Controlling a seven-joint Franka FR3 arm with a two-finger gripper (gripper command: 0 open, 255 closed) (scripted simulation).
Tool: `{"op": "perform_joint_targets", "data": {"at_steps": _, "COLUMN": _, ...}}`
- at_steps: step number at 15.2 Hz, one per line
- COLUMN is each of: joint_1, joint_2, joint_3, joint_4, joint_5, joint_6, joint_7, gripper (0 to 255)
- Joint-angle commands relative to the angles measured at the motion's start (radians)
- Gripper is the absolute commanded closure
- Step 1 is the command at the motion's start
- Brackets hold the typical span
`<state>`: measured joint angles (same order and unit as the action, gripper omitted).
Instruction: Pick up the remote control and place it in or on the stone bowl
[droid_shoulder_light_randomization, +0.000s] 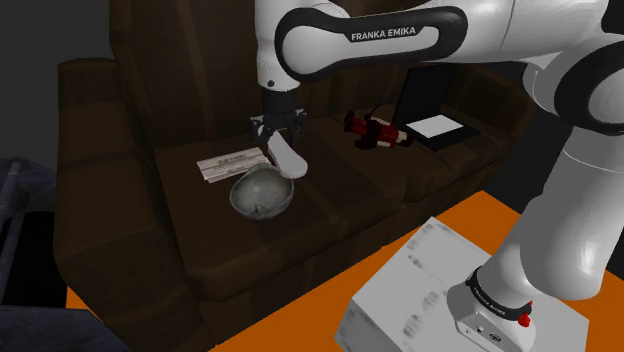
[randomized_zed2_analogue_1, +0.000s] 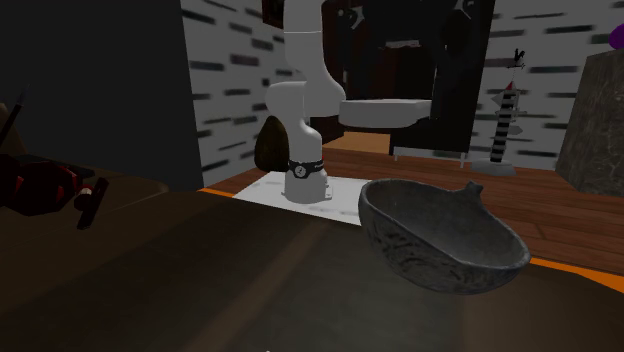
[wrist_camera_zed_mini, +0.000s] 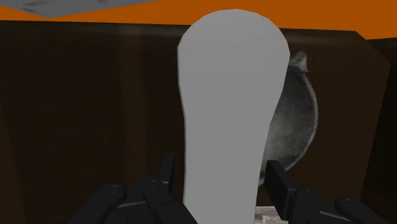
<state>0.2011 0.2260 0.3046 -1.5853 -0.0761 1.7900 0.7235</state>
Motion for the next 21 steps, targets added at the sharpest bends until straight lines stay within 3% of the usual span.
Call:
{"op": "perform_joint_targets", "data": {"at_steps": 1, "joint_1": 0.034, "joint_2": 0.047, "joint_3": 0.015, "joint_4": 0.066, "joint_5": -0.017, "joint_6": -0.022, "joint_7": 0.048, "gripper": 255}}
{"op": "perform_joint_targets", "data": {"at_steps": 3, "joint_1": 0.07, "joint_2": 0.102, "joint_3": 0.025, "joint_4": 0.144, "joint_5": -0.036, "joint_6": -0.049, "joint_7": 0.09, "gripper": 255}}
{"op": "perform_joint_targets", "data": {"at_steps": 17, "joint_1": 0.064, "joint_2": 0.121, "joint_3": 0.019, "joint_4": -0.023, "joint_5": -0.046, "joint_6": 0.135, "joint_7": 0.1, "gripper": 255}}
{"op": "perform_joint_targets", "data": {"at_steps": 21, "joint_1": 0.064, "joint_2": 0.121, "joint_3": 0.019, "joint_4": -0.023, "joint_5": -0.046, "joint_6": 0.135, "joint_7": 0.1, "gripper": 255}}
